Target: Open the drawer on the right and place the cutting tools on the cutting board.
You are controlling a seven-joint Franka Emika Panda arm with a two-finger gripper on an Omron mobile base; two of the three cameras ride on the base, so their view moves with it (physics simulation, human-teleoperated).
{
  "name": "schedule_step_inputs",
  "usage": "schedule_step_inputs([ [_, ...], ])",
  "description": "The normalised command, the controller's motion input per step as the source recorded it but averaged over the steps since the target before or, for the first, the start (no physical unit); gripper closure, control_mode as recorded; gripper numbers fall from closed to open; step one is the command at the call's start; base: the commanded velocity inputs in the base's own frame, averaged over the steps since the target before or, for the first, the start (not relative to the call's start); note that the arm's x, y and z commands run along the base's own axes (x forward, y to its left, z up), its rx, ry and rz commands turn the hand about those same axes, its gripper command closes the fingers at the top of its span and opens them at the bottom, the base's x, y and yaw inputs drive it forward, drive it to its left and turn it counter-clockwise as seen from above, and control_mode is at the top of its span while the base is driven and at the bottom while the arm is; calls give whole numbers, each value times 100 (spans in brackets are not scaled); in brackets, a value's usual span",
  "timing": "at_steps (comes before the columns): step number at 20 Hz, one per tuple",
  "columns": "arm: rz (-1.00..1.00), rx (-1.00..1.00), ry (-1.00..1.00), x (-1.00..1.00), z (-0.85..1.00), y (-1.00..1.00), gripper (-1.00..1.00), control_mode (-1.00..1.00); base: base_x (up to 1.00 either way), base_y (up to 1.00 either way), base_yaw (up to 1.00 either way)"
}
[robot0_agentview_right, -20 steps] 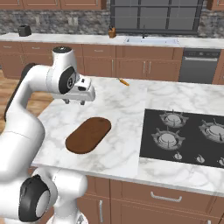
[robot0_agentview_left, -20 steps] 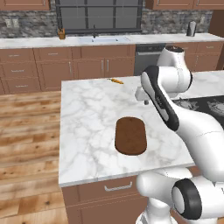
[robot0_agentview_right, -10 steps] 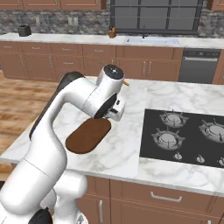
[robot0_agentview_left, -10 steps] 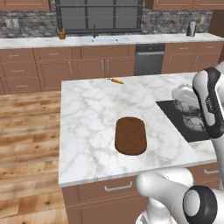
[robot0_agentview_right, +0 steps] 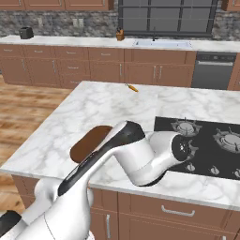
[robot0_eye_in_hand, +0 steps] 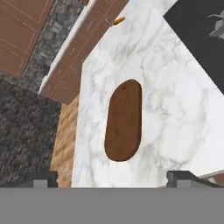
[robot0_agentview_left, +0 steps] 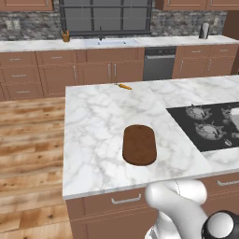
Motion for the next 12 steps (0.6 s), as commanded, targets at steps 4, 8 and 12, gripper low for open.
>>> schedule_step_inputs([
  [4,-23,27,-25,-60,-57,-57,-100,-100,0,0,0],
  [8,-23,25,-20,-29,-60,-53,-100,-100,0,0,0],
  [12,-20,20,-11,-7,-54,-56,-100,-100,0,0,0],
])
